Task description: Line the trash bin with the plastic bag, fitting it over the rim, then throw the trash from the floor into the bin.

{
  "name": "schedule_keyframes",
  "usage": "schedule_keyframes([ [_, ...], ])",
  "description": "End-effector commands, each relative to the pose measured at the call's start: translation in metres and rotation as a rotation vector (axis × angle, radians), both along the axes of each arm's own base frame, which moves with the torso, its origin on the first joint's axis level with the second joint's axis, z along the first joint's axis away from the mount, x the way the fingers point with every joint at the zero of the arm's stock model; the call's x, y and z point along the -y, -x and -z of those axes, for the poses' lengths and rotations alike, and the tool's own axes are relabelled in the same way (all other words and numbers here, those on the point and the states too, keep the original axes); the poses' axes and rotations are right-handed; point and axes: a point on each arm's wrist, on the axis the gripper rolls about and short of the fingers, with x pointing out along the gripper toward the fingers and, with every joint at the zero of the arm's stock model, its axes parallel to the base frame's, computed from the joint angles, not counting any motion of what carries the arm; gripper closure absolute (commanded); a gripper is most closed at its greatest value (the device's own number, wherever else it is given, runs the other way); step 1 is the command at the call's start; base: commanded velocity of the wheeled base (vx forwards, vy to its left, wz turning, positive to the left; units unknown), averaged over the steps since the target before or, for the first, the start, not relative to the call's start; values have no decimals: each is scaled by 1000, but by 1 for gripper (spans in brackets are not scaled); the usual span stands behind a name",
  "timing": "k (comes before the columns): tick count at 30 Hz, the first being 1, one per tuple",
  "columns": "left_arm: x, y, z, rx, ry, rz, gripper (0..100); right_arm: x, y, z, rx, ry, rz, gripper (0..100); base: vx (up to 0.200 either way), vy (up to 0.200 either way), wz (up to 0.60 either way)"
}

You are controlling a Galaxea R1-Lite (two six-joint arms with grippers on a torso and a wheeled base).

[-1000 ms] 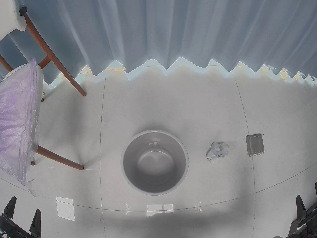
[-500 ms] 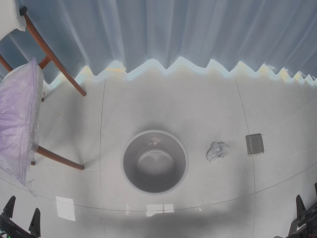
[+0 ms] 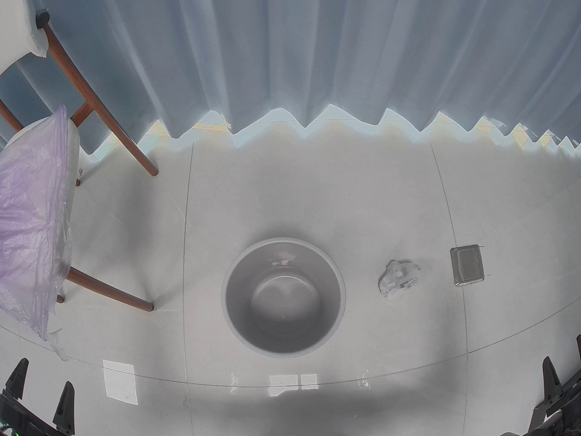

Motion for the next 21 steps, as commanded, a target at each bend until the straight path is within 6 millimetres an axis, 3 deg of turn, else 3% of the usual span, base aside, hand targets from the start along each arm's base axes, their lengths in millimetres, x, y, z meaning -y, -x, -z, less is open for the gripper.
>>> schedule_keyframes([
  [1, 0, 0, 5, -8, 0, -3, 0, 0, 0, 5, 0, 0, -1, 0, 0, 0, 0],
  [21, 0, 0, 5, -5, -8, 11, 0, 0, 0, 5, -2, 0, -1, 0, 0, 0, 0],
])
